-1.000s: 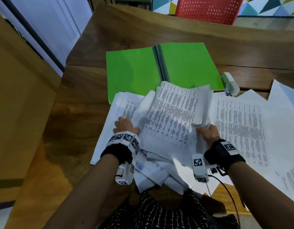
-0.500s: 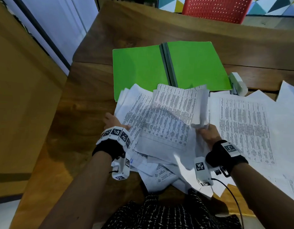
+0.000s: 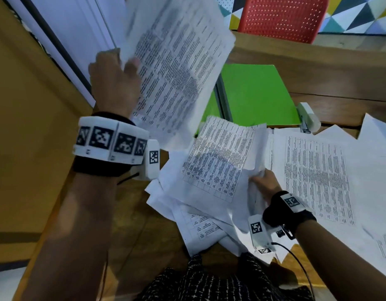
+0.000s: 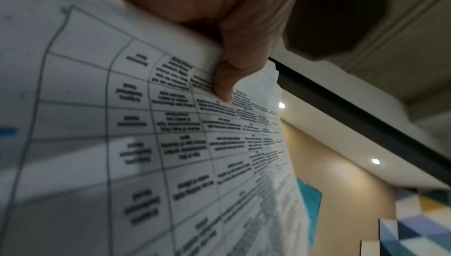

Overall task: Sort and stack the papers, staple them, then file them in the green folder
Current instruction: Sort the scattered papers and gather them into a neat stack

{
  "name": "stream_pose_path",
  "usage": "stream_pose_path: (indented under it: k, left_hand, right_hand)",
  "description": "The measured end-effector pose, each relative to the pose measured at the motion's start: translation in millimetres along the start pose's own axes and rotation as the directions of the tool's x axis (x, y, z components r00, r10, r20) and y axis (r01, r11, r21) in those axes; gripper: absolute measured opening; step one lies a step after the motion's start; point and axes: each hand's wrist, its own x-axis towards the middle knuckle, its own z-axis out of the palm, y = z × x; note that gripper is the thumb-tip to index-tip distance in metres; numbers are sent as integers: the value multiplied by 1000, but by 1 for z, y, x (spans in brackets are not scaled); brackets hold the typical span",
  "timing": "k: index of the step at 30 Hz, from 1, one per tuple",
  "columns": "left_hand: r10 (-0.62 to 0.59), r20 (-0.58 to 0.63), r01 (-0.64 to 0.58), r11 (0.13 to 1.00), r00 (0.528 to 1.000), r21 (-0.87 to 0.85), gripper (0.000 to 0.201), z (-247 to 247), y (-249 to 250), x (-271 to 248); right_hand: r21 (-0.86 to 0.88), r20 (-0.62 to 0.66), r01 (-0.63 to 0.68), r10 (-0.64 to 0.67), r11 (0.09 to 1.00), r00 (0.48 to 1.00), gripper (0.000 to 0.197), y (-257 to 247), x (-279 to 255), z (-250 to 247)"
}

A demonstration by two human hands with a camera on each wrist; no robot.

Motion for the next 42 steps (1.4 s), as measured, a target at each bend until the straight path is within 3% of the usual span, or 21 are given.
stream_pose_path:
  k: [2, 5, 7, 10, 13, 14, 15, 16, 17, 19, 21, 23, 26, 29, 31, 33, 36, 38, 40, 41, 42]
  left_hand:
    - [-27, 12, 28, 996, 1000, -84, 40, 1, -5, 2]
    - [-116, 153, 117, 993, 981, 3, 40, 27, -22, -14]
    - [-283, 324, 290, 957, 903, 26, 15, 56, -35, -42]
    - [-449, 490, 492, 869, 747, 45, 16, 98, -62, -91]
    - [-499, 598, 566, 820, 627, 92, 28, 123, -82, -126]
    - [-515, 616, 577, 808, 595, 118, 35, 127, -86, -134]
    - [-521, 617, 572, 809, 590, 136, 39, 128, -85, -140]
    - [-515, 622, 565, 813, 590, 138, 38, 129, -85, -143]
    - [-500, 630, 557, 821, 594, 126, 39, 127, -85, -143]
    - [-446, 642, 565, 825, 624, 24, 54, 123, -84, -134]
    - [-402, 638, 626, 763, 657, -164, 68, 114, -77, -116]
    - [-412, 594, 671, 671, 691, -314, 72, 102, -66, -97]
    - [-312, 539, 611, 546, 783, -572, 53, 78, -36, -79]
    - [-83, 468, 444, 494, 880, -748, 81, 56, -1, -74]
    - [33, 464, 389, 494, 885, -778, 79, 52, 4, -71]
    - [128, 495, 385, 477, 859, -790, 73, 49, 12, -73]
    - [128, 479, 355, 512, 869, -782, 76, 52, 24, -81]
    - [119, 491, 343, 575, 863, -743, 75, 56, 37, -88]
    - [124, 498, 329, 612, 858, -719, 38, 61, 48, -95]
    - [107, 452, 298, 615, 886, -730, 19, 62, 54, -98]
    - [79, 390, 266, 605, 918, -750, 12, 64, 57, -100]
  right_hand:
    - [35, 26, 0, -1, 999, 1000, 16, 1, -1, -1]
    - [187, 65, -71, 60, 980, 996, 30, 2, 1, -1]
    - [339, 57, -93, 78, 936, 995, 48, 0, -2, 1]
    - [586, 135, -115, 43, 802, 990, 58, -4, -11, 2]
    - [503, 200, -138, 40, 853, 979, 89, -11, -18, 8]
    - [428, 194, -117, 35, 896, 980, 78, -12, -18, 10]
    - [354, 179, -78, 14, 932, 984, 49, -15, -21, 12]
    - [287, 178, -33, -19, 957, 984, 18, -18, -21, 13]
    - [239, 163, 22, -63, 971, 985, 9, -19, -21, 12]
    - [208, 137, 114, -145, 971, 980, 7, -26, -26, 5]
    - [233, 69, 200, -221, 952, 973, 2, -39, -31, -9]
    - [279, 14, 296, -312, 914, 950, 3, -56, -40, -26]
    - [348, -115, 472, -462, 810, 879, 10, -80, -55, -51]
    - [429, -270, 580, -515, 693, 814, 31, -96, -62, -70]
    - [433, -336, 621, -523, 653, 783, 36, -99, -68, -79]
    - [411, -368, 662, -551, 627, 749, 36, -98, -75, -86]
    - [421, -374, 680, -569, 600, 733, 34, -95, -76, -90]
    - [421, -415, 691, -552, 588, 723, 46, -92, -75, -91]
    - [330, -516, 748, -553, 576, 654, 52, -93, -77, -92]
    - [258, -576, 796, -574, 548, 582, 52, -94, -78, -93]
    - [164, -631, 846, -606, 507, 485, 53, -96, -77, -95]
